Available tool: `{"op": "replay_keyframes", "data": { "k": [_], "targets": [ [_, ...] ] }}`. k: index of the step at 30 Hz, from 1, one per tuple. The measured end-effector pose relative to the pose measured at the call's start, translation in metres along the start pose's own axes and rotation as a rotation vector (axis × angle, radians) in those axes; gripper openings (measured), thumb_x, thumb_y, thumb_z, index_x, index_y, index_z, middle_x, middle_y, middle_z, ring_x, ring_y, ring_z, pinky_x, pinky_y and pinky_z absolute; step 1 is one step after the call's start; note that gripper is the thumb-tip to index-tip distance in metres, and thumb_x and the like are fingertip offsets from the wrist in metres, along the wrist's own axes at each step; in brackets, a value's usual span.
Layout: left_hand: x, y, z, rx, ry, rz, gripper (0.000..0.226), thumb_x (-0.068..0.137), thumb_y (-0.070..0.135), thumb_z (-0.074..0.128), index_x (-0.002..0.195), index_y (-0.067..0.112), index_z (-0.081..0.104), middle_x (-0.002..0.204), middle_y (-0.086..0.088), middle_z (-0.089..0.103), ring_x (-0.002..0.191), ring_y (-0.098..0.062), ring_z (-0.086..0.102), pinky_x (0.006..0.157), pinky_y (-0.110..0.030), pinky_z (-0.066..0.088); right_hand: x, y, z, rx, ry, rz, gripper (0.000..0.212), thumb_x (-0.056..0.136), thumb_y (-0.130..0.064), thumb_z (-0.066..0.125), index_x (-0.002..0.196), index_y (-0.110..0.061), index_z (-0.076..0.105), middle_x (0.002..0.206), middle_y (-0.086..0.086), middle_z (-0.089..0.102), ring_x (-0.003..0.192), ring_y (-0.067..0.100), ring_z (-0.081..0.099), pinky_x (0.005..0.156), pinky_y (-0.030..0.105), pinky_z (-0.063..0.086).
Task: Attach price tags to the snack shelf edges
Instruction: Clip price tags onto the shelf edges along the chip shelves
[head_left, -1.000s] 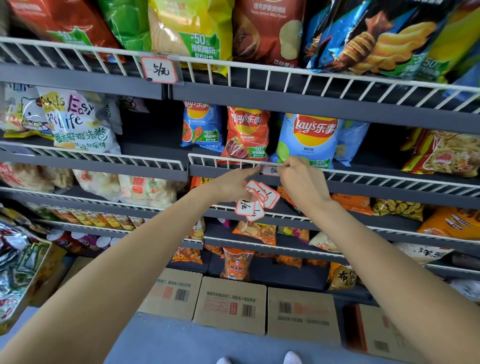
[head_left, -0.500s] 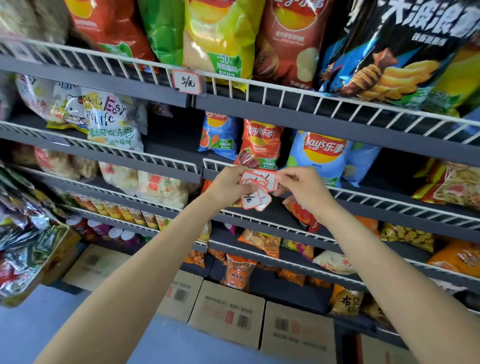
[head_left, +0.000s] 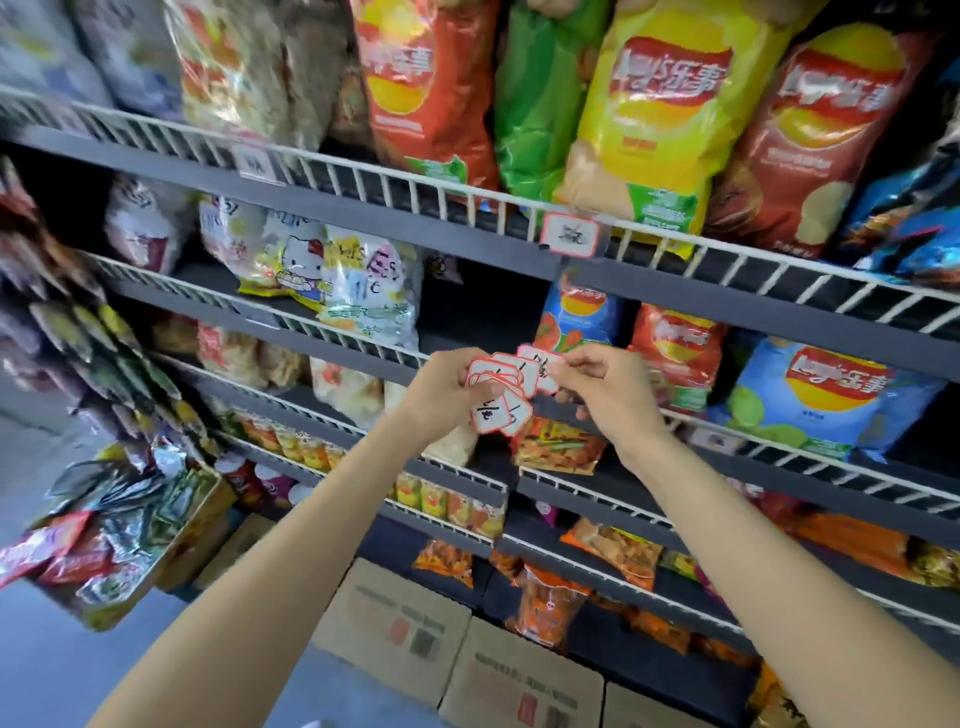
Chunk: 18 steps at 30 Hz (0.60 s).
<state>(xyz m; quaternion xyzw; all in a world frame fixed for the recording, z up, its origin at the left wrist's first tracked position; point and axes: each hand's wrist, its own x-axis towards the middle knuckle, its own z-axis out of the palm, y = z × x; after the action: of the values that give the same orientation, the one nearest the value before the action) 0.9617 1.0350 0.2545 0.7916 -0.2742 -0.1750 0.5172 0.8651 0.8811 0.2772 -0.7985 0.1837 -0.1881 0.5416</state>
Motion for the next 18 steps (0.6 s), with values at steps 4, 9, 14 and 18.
{"op": "replay_keyframes", "data": {
  "k": [4, 9, 14, 18],
  "targets": [
    [0.015, -0.044, -0.085, 0.108, -0.042, -0.061, 0.01, 0.087, 0.012, 0.063, 0.093, 0.004, 0.065, 0.081, -0.013, 0.07, 0.073, -0.023, 0.063, 0.075, -0.039, 0.051, 0.028, -0.017, 0.074, 0.057, 0.065, 0.052, 0.018, 0.088, -0.002, 0.059, 0.076, -0.015, 0.058, 0.067, 0.0, 0.062, 0.044, -0.001, 0.058, 0.038, 0.015, 0.042],
    [0.036, -0.088, -0.17, 0.242, -0.135, -0.143, 0.026, 0.085, 0.016, 0.065, 0.106, 0.0, 0.063, 0.104, -0.019, 0.068, 0.099, -0.033, 0.063, 0.09, -0.045, 0.048, 0.053, -0.034, 0.159, -0.017, 0.052, 0.085, 0.021, 0.086, 0.003, 0.058, 0.083, -0.017, 0.058, 0.074, 0.011, 0.066, 0.05, 0.006, 0.062, 0.042, 0.017, 0.049],
    [0.052, -0.122, -0.206, 0.288, -0.219, -0.271, 0.034, 0.082, 0.008, 0.067, 0.114, -0.001, 0.058, 0.112, -0.019, 0.066, 0.104, -0.03, 0.062, 0.092, -0.044, 0.049, 0.066, -0.048, 0.211, -0.15, 0.034, 0.073, 0.01, 0.089, -0.004, 0.057, 0.092, -0.012, 0.061, 0.074, 0.006, 0.067, 0.056, 0.007, 0.063, 0.048, 0.02, 0.052],
    [0.056, -0.144, -0.222, 0.261, -0.191, -0.359, 0.065, 0.081, 0.016, 0.07, 0.136, 0.005, 0.038, 0.126, -0.014, 0.057, 0.114, -0.029, 0.056, 0.097, -0.042, 0.047, 0.08, -0.057, 0.232, -0.232, 0.05, 0.043, 0.013, 0.09, -0.005, 0.055, 0.099, -0.009, 0.064, 0.08, 0.007, 0.068, 0.06, 0.007, 0.063, 0.045, 0.017, 0.052]
  ]
}}
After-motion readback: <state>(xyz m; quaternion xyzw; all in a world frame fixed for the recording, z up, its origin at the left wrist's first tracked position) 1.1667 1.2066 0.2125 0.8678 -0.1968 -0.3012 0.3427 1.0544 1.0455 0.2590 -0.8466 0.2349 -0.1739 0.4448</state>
